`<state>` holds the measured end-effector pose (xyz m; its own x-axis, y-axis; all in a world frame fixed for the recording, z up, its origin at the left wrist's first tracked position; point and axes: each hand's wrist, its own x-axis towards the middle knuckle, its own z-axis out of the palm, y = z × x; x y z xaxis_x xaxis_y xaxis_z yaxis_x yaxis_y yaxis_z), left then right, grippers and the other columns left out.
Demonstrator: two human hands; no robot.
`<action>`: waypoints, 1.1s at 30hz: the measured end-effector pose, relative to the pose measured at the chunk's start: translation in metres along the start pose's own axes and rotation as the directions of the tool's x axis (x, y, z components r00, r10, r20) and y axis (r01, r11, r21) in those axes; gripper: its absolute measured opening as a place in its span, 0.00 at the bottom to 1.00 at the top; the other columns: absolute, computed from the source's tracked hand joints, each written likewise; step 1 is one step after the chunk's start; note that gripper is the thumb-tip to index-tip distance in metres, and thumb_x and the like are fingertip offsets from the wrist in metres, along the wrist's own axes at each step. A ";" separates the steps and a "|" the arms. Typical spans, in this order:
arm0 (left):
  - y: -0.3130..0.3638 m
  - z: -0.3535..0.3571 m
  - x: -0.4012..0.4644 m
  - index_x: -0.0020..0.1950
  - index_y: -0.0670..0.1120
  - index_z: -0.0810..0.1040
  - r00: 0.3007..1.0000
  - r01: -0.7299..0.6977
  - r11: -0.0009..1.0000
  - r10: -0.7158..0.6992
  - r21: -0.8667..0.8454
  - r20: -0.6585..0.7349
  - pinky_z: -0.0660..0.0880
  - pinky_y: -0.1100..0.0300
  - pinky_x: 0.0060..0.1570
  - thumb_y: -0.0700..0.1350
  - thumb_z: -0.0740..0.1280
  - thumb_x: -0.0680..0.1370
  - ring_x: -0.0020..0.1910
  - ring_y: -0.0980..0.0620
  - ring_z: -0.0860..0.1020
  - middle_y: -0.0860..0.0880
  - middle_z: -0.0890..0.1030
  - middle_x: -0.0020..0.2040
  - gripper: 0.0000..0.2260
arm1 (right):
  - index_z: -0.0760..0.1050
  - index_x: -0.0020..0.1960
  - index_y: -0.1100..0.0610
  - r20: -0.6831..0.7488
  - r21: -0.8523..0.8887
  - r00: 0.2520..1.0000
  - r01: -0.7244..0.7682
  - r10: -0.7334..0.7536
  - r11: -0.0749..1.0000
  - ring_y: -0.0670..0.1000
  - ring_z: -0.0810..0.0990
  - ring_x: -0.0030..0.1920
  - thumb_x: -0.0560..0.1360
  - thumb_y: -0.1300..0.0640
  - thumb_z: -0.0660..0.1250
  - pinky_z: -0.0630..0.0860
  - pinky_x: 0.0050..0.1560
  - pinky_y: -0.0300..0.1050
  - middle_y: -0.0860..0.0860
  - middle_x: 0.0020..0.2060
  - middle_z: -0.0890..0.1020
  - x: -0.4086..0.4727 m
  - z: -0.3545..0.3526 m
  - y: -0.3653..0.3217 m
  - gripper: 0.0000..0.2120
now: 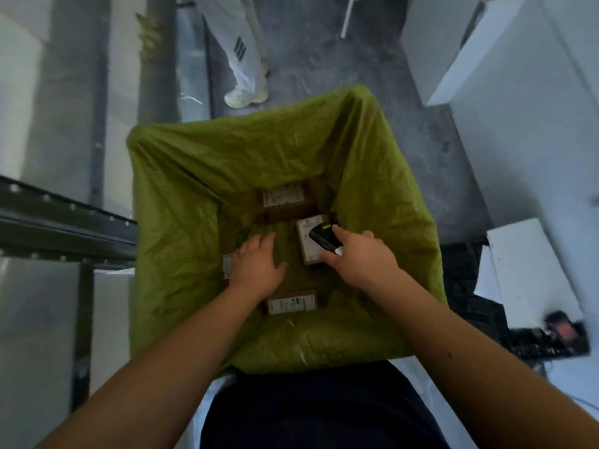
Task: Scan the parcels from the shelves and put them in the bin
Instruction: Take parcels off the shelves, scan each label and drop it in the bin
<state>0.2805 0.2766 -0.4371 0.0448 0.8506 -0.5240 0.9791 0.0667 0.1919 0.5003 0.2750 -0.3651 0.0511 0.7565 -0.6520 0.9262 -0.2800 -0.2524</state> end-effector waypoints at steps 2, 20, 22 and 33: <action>0.000 -0.012 -0.013 0.84 0.51 0.57 0.998 0.029 1.000 -0.029 0.000 -0.054 0.62 0.43 0.78 0.61 0.66 0.80 0.80 0.42 0.61 0.44 0.63 0.81 0.36 | 0.56 0.82 0.40 0.013 -0.015 0.999 0.046 -0.046 0.999 0.64 0.75 0.64 0.79 0.30 0.61 0.76 0.62 0.59 0.60 0.68 0.73 0.000 -0.004 -0.004 0.36; -0.055 -0.074 -0.229 0.82 0.55 0.64 0.674 0.427 0.851 -0.526 -0.307 -0.519 0.58 0.42 0.79 0.64 0.66 0.78 0.80 0.43 0.61 0.46 0.67 0.79 0.34 | 0.56 0.82 0.38 0.007 -0.064 0.738 0.674 -0.675 0.736 0.63 0.75 0.62 0.77 0.29 0.61 0.75 0.63 0.59 0.59 0.63 0.74 -0.069 0.005 -0.143 0.36; -0.058 -0.068 -0.264 0.82 0.55 0.64 0.612 0.462 0.802 -0.598 -0.379 -0.518 0.58 0.43 0.79 0.64 0.66 0.79 0.80 0.42 0.60 0.46 0.65 0.80 0.33 | 0.56 0.82 0.38 -0.001 -0.114 0.684 0.725 -0.730 0.679 0.64 0.75 0.62 0.78 0.30 0.60 0.74 0.64 0.59 0.59 0.62 0.74 -0.092 0.012 -0.152 0.36; -0.028 -0.025 -0.451 0.85 0.57 0.51 0.287 0.553 0.579 -0.808 -0.600 -0.515 0.49 0.44 0.82 0.65 0.65 0.80 0.84 0.46 0.50 0.49 0.56 0.85 0.38 | 0.58 0.82 0.41 0.064 -0.108 0.325 0.942 -0.944 0.317 0.58 0.77 0.61 0.80 0.32 0.60 0.73 0.59 0.51 0.57 0.64 0.75 -0.242 0.054 -0.171 0.34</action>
<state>0.2283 -0.0952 -0.1851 -0.8802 0.4588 0.1219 0.4724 0.8217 0.3188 0.3091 0.1079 -0.2027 -0.8813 0.4722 -0.0190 0.3819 0.6880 -0.6171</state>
